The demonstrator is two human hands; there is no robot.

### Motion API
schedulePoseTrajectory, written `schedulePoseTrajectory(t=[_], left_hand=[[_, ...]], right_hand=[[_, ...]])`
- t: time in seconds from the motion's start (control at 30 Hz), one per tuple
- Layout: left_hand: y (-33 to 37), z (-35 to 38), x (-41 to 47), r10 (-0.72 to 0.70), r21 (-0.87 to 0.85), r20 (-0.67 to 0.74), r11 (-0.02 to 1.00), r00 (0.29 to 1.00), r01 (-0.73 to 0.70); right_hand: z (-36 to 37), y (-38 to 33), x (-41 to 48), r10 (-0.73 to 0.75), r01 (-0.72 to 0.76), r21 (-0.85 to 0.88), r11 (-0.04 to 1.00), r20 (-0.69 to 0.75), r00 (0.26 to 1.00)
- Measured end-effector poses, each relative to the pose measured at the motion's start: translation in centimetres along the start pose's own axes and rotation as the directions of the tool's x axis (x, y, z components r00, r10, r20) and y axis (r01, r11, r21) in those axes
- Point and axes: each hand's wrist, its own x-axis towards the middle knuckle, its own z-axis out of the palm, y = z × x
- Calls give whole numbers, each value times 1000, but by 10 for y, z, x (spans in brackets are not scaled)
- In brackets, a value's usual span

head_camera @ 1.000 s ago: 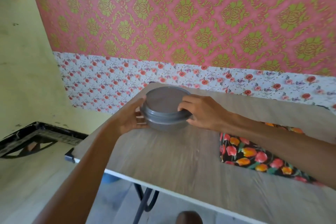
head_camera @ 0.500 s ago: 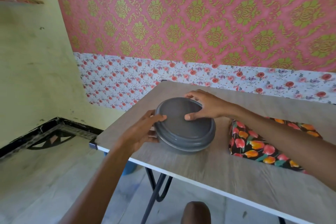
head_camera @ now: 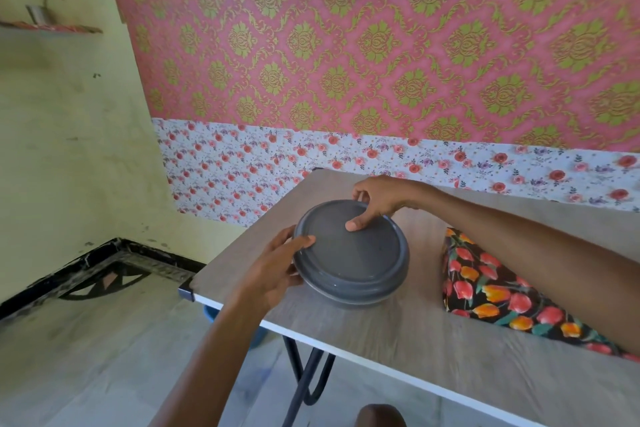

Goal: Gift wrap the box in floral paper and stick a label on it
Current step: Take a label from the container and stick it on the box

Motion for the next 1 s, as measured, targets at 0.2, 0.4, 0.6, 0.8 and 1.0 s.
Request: schedulePoseTrajectory(t=[0.2,0.4,0.6,0.8,1.0], left_hand=[[-3,7,4,13,-97,-87,995,996,-22],[-4,10,8,8,-97,-84,995,996,-16],[-4,9,13,21,-31,-93,999,995,-23],[-2,-5,27,31,37,-58,999,998,-29],[30,-9,45,74,115,129,989,989,-89]], right_hand=[[11,23,-5,251,-257,357,898,65,966],[15,22,-8,232,-262,425,867,120,965],[21,20,-1,192,-228,404,886,127,973],[22,24,2,168,-219,520,826,144,975],[6,17,-5,204,-238,445,863,124,971]])
